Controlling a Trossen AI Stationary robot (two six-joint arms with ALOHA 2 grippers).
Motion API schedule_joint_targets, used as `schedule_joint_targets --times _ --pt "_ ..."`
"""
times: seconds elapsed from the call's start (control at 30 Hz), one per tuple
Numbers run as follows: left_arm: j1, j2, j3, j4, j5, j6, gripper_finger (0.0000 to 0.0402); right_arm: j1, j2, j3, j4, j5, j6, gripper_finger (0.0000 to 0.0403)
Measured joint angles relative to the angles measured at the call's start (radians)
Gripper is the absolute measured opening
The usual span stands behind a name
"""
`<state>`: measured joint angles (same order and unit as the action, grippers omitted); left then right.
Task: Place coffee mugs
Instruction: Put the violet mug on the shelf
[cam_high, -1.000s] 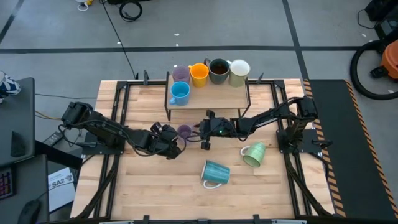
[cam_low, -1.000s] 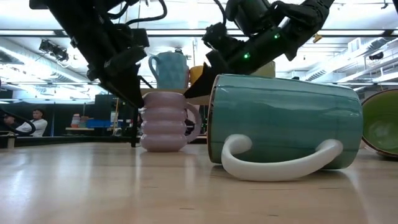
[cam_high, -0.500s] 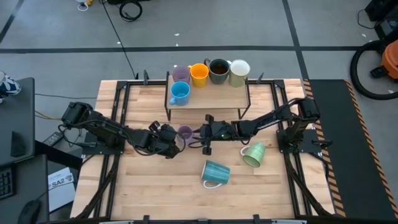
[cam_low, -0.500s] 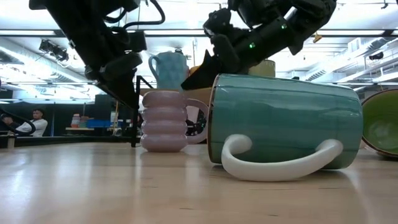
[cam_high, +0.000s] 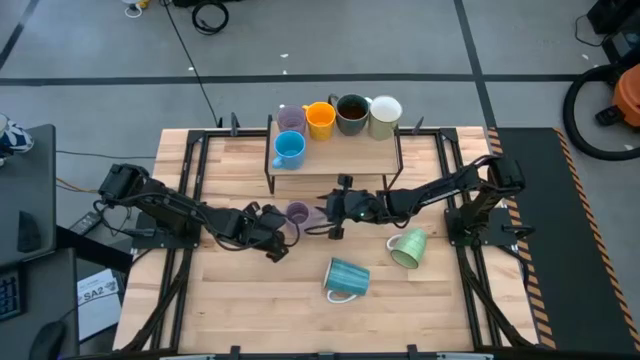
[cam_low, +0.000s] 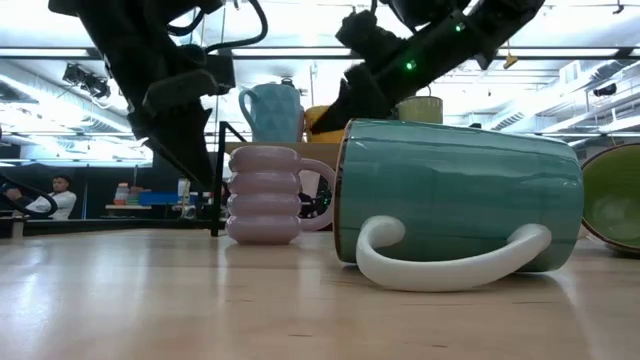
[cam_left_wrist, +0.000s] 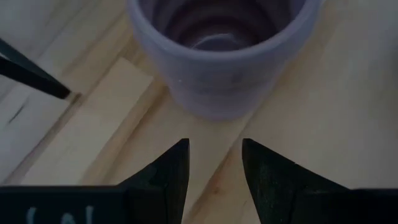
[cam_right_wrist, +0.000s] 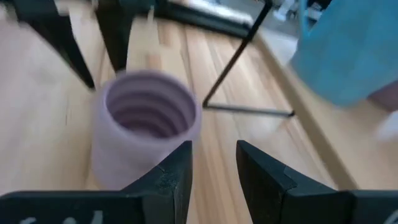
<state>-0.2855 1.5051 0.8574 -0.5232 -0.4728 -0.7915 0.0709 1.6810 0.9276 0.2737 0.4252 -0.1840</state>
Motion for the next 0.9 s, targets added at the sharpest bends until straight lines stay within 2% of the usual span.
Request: schedule_joint_targets --times 0.27,0.73,0.9 --pt "0.0 0.0 0.0 0.06 0.0 0.001 0.0155 -0.02 0.001 0.0 -0.132 -0.005 0.008 0.013" --pt "0.003 0.0 0.001 0.053 -0.025 0.001 0.0155 -0.009 0.084 0.0 -0.091 -0.04 0.009 0.013" --pt "0.003 0.0 0.001 0.041 -0.081 0.002 0.0155 0.02 0.085 0.0 -0.067 -0.113 0.011 0.013"
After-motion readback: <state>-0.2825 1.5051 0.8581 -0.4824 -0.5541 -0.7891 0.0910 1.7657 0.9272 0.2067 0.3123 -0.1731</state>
